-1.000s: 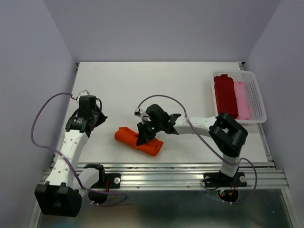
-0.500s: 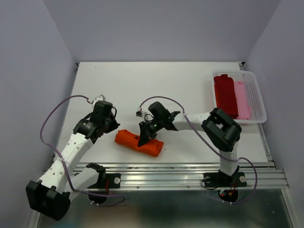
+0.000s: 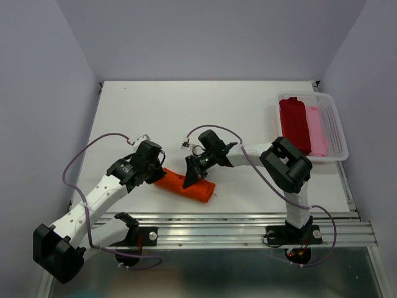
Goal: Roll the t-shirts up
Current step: Roll the T-shirt to the center of the board.
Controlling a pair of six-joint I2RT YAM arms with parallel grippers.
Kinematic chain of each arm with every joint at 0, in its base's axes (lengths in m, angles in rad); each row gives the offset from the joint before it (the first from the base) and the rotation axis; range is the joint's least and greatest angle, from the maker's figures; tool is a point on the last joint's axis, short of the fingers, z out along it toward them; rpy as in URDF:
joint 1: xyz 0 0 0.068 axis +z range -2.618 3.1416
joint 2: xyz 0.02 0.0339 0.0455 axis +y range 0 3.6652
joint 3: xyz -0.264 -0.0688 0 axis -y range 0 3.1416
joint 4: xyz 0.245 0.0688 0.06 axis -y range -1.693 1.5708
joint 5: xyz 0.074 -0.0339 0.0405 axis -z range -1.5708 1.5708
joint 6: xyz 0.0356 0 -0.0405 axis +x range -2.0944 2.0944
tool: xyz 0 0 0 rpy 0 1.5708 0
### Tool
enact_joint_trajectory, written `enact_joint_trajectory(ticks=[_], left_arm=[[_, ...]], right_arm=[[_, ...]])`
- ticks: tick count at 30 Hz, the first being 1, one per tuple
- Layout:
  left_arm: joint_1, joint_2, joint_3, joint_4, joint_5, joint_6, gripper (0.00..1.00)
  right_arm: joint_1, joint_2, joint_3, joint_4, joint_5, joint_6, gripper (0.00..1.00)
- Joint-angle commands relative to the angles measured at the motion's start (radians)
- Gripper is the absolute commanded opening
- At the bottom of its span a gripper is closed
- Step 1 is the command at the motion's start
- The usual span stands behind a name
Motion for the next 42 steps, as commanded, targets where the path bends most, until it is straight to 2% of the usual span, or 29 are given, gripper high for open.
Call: enact_joint_trajectory(ticks=[1,7,17,30,35,42], left_arm=[[-0.026,0.025,-0.014,0.045,-0.012,-0.039,0.0],[-0.054,0.088,-0.002,0.076,-0.025,-0.036,0.0],[-0.074,0.074,-0.02,0.09,0.002,-0.002,0.0],[-0.114,0.134,-0.02,0.119,-0.032,-0.007,0.0],[-0.114,0.212,0.011,0.133,-0.05,0.008,0.0],[-0.115,0.195,0.011,0.113,-0.076,0.01,0.0]], right_arm=[[-0.008,0.019,0.038,0.056,-0.06,0.015,0.01],[-0.026,0.048,0.038,0.094,-0.101,0.046,0.01],[-0.057,0.086,0.052,0.144,-0.172,0.11,0.01],[-0.086,0.131,0.068,0.142,-0.186,0.116,0.01],[-0.095,0.149,0.07,0.142,-0.19,0.116,0.01],[-0.095,0.171,0.076,0.142,-0.184,0.113,0.01]])
